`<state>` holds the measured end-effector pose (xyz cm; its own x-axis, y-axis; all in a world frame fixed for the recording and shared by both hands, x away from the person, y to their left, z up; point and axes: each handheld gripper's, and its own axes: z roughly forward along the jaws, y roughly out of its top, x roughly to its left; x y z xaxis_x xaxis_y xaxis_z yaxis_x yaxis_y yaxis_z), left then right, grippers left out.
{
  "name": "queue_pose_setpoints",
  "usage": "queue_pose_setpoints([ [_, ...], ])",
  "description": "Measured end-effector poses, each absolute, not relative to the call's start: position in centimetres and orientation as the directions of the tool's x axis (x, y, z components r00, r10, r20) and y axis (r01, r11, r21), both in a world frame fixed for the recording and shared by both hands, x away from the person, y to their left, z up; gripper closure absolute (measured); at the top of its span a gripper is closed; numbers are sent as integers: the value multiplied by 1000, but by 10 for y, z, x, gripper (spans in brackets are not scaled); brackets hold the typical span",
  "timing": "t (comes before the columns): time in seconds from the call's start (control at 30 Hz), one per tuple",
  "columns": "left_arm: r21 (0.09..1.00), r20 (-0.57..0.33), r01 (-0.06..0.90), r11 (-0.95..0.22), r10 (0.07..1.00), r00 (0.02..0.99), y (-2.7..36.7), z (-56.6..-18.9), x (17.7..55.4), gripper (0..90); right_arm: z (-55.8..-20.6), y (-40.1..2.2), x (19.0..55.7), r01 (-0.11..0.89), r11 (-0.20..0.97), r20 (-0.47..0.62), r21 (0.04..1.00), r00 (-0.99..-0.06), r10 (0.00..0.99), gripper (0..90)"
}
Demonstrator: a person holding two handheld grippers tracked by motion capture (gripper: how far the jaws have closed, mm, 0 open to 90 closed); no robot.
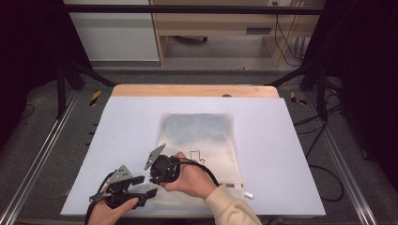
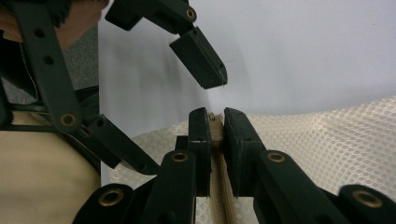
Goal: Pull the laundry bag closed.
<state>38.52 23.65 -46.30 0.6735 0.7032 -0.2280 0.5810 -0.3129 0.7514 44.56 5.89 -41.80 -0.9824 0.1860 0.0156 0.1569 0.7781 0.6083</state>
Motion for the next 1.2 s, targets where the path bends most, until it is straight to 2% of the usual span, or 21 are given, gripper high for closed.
queue_pose_setpoints([
  [0.47,717,-392,651,-250,627,673,234,-472,397,401,-414,58,444,154,768,7,621,-982,191,818],
  [0.63,700,-460,674,-235,575,677,232,-478,404,456,-414,58,444,137,772,-3,621,-984,177,817],
  [0.93,702,-479,673,-232,546,688,231,-482,410,499,-412,58,444,136,770,-3,624,-984,176,818],
  [1.2,695,-505,685,-216,531,680,235,-484,414,586,-411,58,443,141,765,-4,628,-983,185,818],
])
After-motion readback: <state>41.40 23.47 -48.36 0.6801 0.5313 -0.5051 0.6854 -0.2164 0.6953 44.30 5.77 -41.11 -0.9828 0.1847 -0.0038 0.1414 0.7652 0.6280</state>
